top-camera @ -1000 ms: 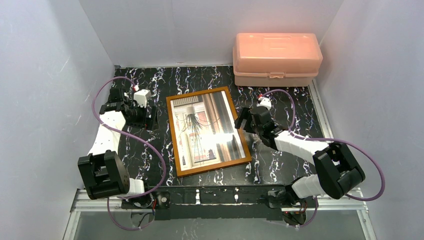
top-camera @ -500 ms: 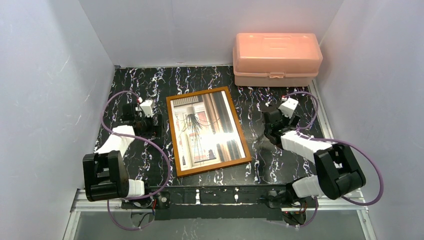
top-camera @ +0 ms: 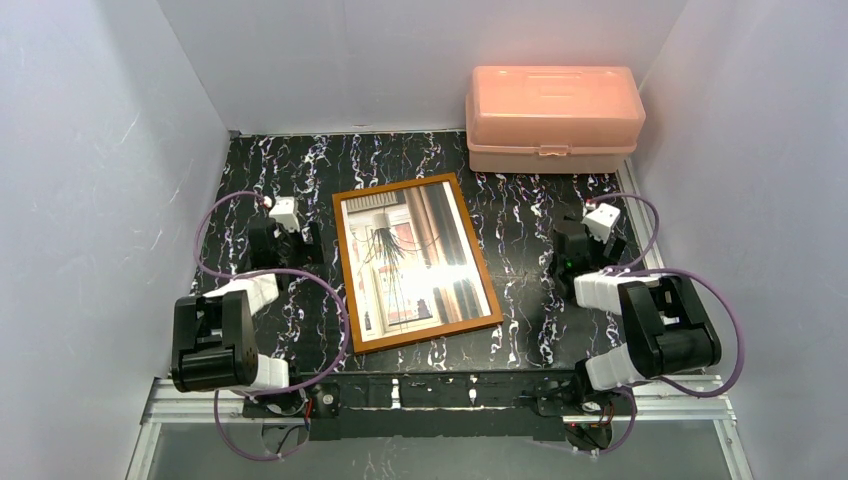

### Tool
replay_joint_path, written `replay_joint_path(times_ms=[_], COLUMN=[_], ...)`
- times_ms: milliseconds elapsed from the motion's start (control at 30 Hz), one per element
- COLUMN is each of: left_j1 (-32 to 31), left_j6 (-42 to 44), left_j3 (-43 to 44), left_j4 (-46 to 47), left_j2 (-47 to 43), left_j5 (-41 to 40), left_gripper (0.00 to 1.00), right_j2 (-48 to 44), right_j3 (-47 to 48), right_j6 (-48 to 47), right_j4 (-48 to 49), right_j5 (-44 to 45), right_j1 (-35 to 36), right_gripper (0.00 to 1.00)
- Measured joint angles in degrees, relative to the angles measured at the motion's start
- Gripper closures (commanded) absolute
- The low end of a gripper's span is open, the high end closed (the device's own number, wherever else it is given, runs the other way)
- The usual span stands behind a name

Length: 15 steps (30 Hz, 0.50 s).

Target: Put the photo into the frame

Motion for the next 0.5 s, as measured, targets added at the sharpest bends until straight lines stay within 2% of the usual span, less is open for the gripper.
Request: replay_joint_path(times_ms=[167,367,500], left_j1=[0.28,1.49,1.62], left_j6=[-3.48,-6.03,-6.36], left_j3=[-3.56,-5.73,-8.83], left_j4=[9.62,18.99,25.49], left_j2=[0.00,2.99,3.13], left_j5=[-2.40,-1.86,-0.48], left_gripper=[0.02,0.02,0.02], right_j2=[1.36,6.36,8.41], right_j3=[-6.45,-6.29,-6.34], right_j6=[-3.65,-6.38,-9.64], right_j4=[9.35,17.68,20.65], right_j5=[-3.06,-5.73,-11.41], right_j1=[-1.70,-2.40,-2.62], right_gripper=[0.01,0.01,0.01])
